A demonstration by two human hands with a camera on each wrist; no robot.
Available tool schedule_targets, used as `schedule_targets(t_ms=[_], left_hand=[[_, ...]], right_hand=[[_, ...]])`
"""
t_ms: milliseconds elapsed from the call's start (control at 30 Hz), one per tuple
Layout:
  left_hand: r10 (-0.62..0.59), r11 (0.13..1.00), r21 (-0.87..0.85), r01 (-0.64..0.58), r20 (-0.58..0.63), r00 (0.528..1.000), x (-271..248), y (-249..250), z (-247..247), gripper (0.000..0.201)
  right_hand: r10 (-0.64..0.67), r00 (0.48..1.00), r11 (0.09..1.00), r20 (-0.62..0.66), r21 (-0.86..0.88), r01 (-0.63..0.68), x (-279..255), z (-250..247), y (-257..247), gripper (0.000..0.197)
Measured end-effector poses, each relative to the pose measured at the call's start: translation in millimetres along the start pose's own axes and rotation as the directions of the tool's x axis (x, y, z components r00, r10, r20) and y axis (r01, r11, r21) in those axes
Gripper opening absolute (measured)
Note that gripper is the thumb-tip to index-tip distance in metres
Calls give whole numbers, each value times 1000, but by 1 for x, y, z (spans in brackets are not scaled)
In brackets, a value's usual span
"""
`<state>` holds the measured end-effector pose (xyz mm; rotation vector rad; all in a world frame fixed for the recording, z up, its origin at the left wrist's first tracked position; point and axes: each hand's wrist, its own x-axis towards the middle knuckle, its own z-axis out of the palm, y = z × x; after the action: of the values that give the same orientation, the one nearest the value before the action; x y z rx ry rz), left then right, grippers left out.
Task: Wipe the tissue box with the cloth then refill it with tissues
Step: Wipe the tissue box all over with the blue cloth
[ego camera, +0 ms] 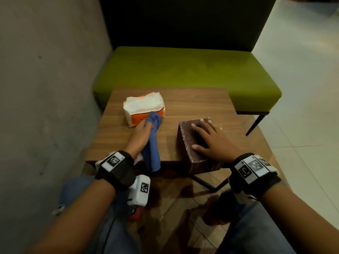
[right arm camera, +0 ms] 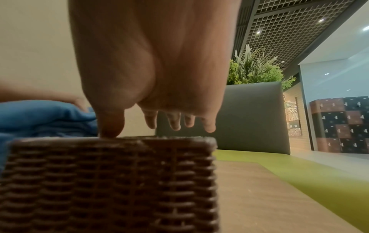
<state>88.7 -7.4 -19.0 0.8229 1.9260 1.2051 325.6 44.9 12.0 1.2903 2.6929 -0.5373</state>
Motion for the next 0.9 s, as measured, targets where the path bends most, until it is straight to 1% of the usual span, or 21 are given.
schedule_targets(t_ms=[33, 67, 100, 133, 167, 200, 267, 300, 367, 400, 433, 467, 500, 533, 567, 600, 633, 700, 767, 833, 900], left_hand=[[107, 992, 64, -109, 29, 994, 3, 15, 7, 19], [217, 965, 131, -227, 83, 973, 5, 26, 15, 16], [302, 928, 184, -325, 144, 943, 9, 34, 26, 15], [357, 888, 224, -401, 211, 910, 9, 38, 34, 17], [373, 860, 263, -437, 262, 890, 4, 37, 40, 21], [373, 849, 284, -445, 275, 886, -1, 32, 47, 19], [396, 848, 271, -455, 246, 885, -19, 20, 50, 14], [423, 844, 242, -478, 245, 872, -30, 13, 47, 16], [461, 834, 171, -525, 308, 832, -51, -1, 38, 18], [466, 838, 135, -529, 329, 822, -58, -6, 34, 18], [453, 857, 99, -507, 328, 829, -62, -8, 31, 17], [429, 883, 64, -465, 292, 855, -62, -6, 29, 17], [401, 907, 36, -419, 227, 887, -57, -4, 28, 21], [363, 928, 33, -372, 148, 920, -50, 1, 28, 29], [343, 937, 45, -348, 91, 935, -38, 7, 28, 33], [339, 937, 68, -343, 67, 938, -27, 13, 30, 32], [350, 930, 95, -355, 68, 934, -14, 18, 32, 27], [346, 919, 158, -361, 113, 931, -2, 26, 39, 21], [387, 889, 190, -417, 177, 905, -8, 28, 47, 24], [433, 872, 160, -462, 187, 882, -27, 20, 48, 19], [454, 864, 127, -487, 219, 864, -43, 2, 45, 27]], right_hand=[[-2, 1000, 1000, 24, -2, 2, 2, -1, 1, 72], [-1, 999, 1000, 39, -8, 1, 4, -1, 3, 71], [-2, 999, 1000, 41, -16, 3, 5, -1, 4, 71], [-5, 999, 1000, 36, -22, 5, 7, -2, 5, 71], [-8, 999, 1000, 34, -28, 9, 8, -2, 5, 71], [-8, 999, 1000, 37, -27, 9, 8, -3, 5, 71], [0, 999, 1000, 37, -15, 0, 11, -3, 5, 71], [8, 999, 1000, 37, -10, -8, 12, -4, 5, 72], [17, 999, 1000, 36, -11, -16, 13, -4, 5, 72], [16, 999, 1000, 32, -18, -16, 13, -4, 5, 72], [17, 999, 1000, 34, -25, -16, 13, -4, 5, 72], [21, 999, 999, 43, -30, -19, 12, -5, 5, 71], [23, 998, 999, 58, -29, -21, 12, -7, 5, 71], [25, 997, 999, 79, -24, -23, 12, -9, 5, 70], [26, 994, 1000, 108, -14, -25, 12, -12, 5, 71], [28, 990, 1000, 142, -1, -28, 12, -15, 6, 72], [26, 985, 1000, 173, 11, -29, 13, -18, 8, 74], [14, 981, 1000, 195, 15, -17, 15, -19, 13, 79], [1, 984, 1000, 177, 6, -2, 17, -17, 15, 83], [6, 986, 1000, 164, 16, -9, 17, -14, 15, 83], [24, 987, 999, 160, 26, -29, 16, -11, 14, 82]])
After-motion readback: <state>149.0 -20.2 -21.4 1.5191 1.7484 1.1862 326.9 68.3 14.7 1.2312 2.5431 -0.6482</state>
